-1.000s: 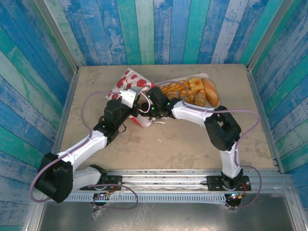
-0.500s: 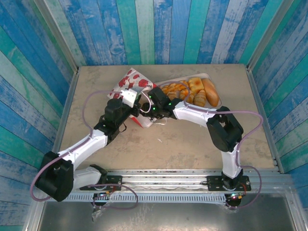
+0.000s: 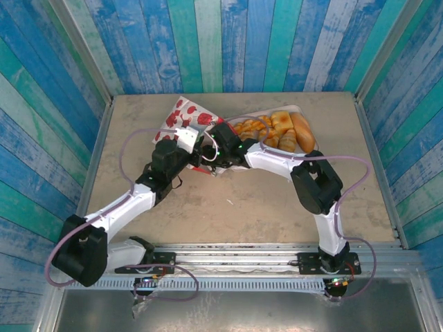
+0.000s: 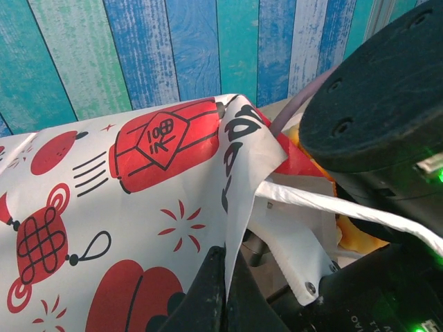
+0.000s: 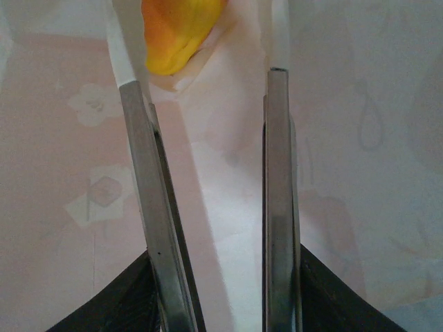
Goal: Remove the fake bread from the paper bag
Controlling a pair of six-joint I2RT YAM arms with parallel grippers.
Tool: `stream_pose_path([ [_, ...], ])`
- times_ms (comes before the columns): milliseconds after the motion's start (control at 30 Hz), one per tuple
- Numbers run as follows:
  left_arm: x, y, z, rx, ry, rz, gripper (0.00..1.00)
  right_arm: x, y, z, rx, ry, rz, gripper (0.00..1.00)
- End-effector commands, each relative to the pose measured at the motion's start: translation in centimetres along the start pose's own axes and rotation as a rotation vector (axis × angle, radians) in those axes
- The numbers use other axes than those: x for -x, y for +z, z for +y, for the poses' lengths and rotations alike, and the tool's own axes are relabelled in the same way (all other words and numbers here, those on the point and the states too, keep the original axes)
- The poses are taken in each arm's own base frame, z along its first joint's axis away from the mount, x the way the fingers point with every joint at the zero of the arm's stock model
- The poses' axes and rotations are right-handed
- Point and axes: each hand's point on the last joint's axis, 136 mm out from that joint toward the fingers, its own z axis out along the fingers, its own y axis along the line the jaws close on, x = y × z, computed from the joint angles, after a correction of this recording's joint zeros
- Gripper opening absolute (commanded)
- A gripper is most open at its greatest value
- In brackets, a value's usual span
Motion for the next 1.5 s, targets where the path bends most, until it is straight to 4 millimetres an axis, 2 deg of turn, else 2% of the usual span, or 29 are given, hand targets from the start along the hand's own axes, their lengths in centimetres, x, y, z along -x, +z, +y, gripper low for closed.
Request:
stream_pose_path([
  [0,0.7,0.6,-1.2,-0.066,0.017,-0.004,0.00,0.8,0.3,1.4,0.054,-0.026,0.008,0.48],
  [233,0.9,1.1,-1.4,-0.085,0.029,0.016,0.00,-0.4,-0.1,2.8,0.136,-0.080,0.074,0.47],
  [367,0.9,1.1,-1.9,-0.109,0.033,0.022,0.00,-0.4,-0.1,3.2,0.156,-0.115,0.077,0.47],
  [600,0.8,1.0,-2.7,-0.164,0.035,0.035,0.00,0.4,1.0,1.8,0.131,-0.078,0.079,0.49],
  [733,0.8,1.0,-3.0,-0.180,0.037,0.043,0.00,0.8,1.1,2.0,0.137,-0.079,0.075,0.43],
  [833,0.7,1.0,-2.9,-0.172,0.039,0.053,0.00,0.8,0.9,2.1,0.135,-0.080,0.070,0.35],
  [1033,0.2,1.0,-2.4,-0.143,0.049,0.064,0.00,0.9,-0.4,2.6,0.154,-0.075,0.050,0.12],
  [1100,-0.1,1.1,-2.2,-0.133,0.050,0.069,0.00,1.0,-1.1,2.9,0.164,-0.071,0.038,0.10],
  [1167,-1.2,1.6,-2.0,-0.122,0.048,0.098,0.00,1.0,-1.9,3.2,0.173,-0.066,0.024,0.07],
  [1333,-1.3,1.6,-1.2,-0.073,0.056,0.091,0.00,0.7,-4.3,3.0,0.171,-0.051,-0.011,0.02],
  [1467,-0.8,1.3,-0.5,-0.025,0.055,0.057,0.00,0.0,-6.1,1.8,0.139,-0.037,-0.031,0.01],
])
